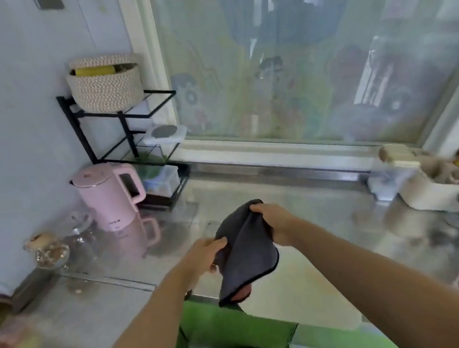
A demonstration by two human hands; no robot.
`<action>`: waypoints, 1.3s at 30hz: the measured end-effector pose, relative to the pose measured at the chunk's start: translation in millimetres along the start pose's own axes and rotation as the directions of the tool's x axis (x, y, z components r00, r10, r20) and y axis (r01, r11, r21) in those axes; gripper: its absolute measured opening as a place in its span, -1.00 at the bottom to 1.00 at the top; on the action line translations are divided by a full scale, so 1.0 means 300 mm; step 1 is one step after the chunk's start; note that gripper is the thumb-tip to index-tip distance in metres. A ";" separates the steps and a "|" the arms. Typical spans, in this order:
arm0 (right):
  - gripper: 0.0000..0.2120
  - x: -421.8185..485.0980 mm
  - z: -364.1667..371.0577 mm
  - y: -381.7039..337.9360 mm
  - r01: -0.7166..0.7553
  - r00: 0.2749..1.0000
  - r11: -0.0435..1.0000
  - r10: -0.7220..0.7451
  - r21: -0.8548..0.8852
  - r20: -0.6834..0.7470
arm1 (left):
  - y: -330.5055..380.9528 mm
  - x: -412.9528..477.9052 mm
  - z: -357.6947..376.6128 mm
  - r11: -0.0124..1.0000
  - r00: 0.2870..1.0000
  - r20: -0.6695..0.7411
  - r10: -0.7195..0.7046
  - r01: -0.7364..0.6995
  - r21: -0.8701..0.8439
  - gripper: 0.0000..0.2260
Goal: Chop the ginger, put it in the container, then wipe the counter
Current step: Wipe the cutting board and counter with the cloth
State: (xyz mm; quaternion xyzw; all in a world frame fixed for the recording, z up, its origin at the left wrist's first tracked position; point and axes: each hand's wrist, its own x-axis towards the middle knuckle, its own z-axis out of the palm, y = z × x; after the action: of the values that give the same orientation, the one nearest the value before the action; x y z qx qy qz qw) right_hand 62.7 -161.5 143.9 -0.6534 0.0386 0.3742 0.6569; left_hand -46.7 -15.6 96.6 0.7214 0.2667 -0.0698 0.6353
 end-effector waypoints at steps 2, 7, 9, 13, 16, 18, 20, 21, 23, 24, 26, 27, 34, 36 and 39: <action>-0.75 -0.043 -0.111 0.086 -0.045 0.999 0.997 0.047 -0.055 0.028 | -0.042 -0.030 0.086 0.997 1.000 0.017 -0.001 -0.001 0.079 -0.73; -0.65 -0.161 -0.276 0.281 -0.155 0.986 0.986 0.158 -0.054 0.051 | -0.103 -0.152 0.239 0.991 0.994 -0.043 -0.105 0.108 0.074 -0.69; -0.65 -0.199 -0.309 0.340 -0.158 0.987 0.987 0.157 0.035 0.041 | -0.148 -0.179 0.265 0.958 0.970 0.096 -0.224 0.238 -0.160 -0.69; -0.67 -0.263 -0.345 0.426 -0.178 0.981 0.975 0.186 0.135 -0.048 | -0.260 -0.229 0.256 0.940 0.857 0.387 -0.340 0.326 0.104 -0.66; -0.68 -0.315 -0.335 0.482 -0.233 0.968 0.967 0.241 0.103 -0.065 | -0.304 -0.270 0.242 0.886 0.773 0.459 -0.437 0.282 0.369 -0.65; -0.68 -0.343 -0.318 0.520 -0.232 0.966 0.963 0.245 0.139 -0.086 | -0.348 -0.274 0.212 0.915 0.803 0.446 -0.395 0.301 0.269 -0.66; -0.68 -0.362 -0.311 0.551 -0.185 0.967 0.955 0.219 0.231 -0.133 | -0.397 -0.266 0.174 0.899 0.832 0.483 -0.273 0.399 -0.179 -0.71; -0.66 -0.371 -0.310 0.567 -0.160 0.967 0.947 0.207 0.278 -0.148 | -0.411 -0.269 0.156 0.795 0.845 0.496 -0.200 0.436 -0.421 -0.72; -0.64 -0.391 -0.307 0.601 -0.128 0.966 0.927 0.197 0.354 -0.166 | -0.433 -0.273 0.128 0.647 0.847 0.523 -0.093 0.451 -0.615 -0.63; -0.65 -0.403 -0.305 0.621 -0.125 0.964 0.920 0.201 0.371 -0.173 | -0.449 -0.276 0.125 0.654 0.833 0.549 -0.065 0.451 -0.607 -0.60; -0.65 -0.423 -0.301 0.664 -0.124 0.957 0.920 0.209 0.372 -0.199 | -0.479 -0.292 0.139 0.791 0.810 0.578 -0.093 0.413 -0.452 -0.65; -0.65 -0.427 -0.304 0.684 -0.121 0.954 0.926 0.207 0.357 -0.215 | -0.492 -0.295 0.153 0.864 0.828 0.546 -0.131 0.365 -0.346 -0.69; -0.70 -0.461 -0.338 0.788 -0.071 0.895 0.997 0.054 -0.021 -0.442 | -0.521 -0.257 0.161 0.990 0.985 -0.105 -0.133 0.127 -0.061 -0.79; -0.51 -0.464 -0.348 0.805 -0.056 0.853 0.997 0.021 -0.051 -0.521 | -0.522 -0.258 0.152 0.994 0.981 -0.160 -0.107 0.107 -0.013 -0.64; -0.15 -0.481 -0.343 0.813 -0.020 0.888 0.990 -0.047 -0.142 -0.457 | -0.509 -0.273 0.140 0.992 0.996 -0.076 0.047 -0.038 0.118 -0.58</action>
State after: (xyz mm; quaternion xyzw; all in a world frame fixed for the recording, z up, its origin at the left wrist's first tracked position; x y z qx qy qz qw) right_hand -127.9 -349.2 4.7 -0.7688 0.1616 0.2063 0.5834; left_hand -178.6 -72.2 -9.2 0.7648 0.2716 -0.0432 0.5826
